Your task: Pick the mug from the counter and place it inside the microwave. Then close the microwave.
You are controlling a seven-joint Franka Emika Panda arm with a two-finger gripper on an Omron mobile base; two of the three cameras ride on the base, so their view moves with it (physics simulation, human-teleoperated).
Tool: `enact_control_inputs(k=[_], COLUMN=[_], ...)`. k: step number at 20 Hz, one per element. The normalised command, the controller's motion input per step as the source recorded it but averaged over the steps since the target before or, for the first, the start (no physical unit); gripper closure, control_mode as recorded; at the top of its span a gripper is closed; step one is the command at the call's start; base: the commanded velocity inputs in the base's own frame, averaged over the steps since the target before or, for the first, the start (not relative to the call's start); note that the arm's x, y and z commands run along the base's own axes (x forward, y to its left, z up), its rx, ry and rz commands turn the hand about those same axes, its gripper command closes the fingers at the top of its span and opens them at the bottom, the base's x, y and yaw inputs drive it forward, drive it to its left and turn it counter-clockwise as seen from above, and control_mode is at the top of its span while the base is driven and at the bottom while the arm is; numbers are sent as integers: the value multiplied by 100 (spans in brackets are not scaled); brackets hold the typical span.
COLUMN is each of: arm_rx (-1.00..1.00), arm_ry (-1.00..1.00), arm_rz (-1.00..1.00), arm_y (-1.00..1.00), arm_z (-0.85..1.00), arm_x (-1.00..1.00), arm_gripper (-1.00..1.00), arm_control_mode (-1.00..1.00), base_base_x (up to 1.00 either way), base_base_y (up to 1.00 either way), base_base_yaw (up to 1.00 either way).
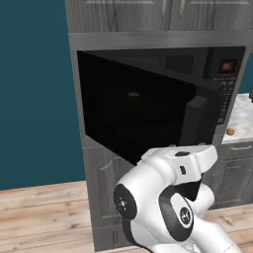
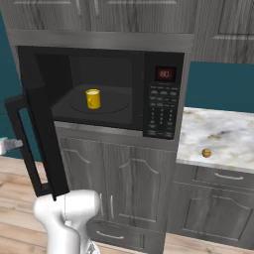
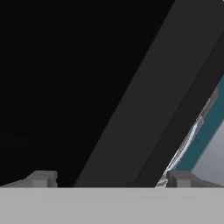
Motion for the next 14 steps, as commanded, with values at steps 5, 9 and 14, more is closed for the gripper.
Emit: enact_control_inputs(k=[5, 9, 14], arm_rx=[0, 0, 0], arm_ry=[0, 0, 0], arm_rz=[0, 1, 1], arm_y=[-38, -34, -33], arm_z=[0, 0, 0], arm_x=[39, 34, 40], arm_gripper=[-100, -100, -100], arm_control_mode=[-100, -100, -100], base_base_x=[0, 0, 0], base_base_y=[0, 0, 0], base_base_yaw=[0, 0, 0])
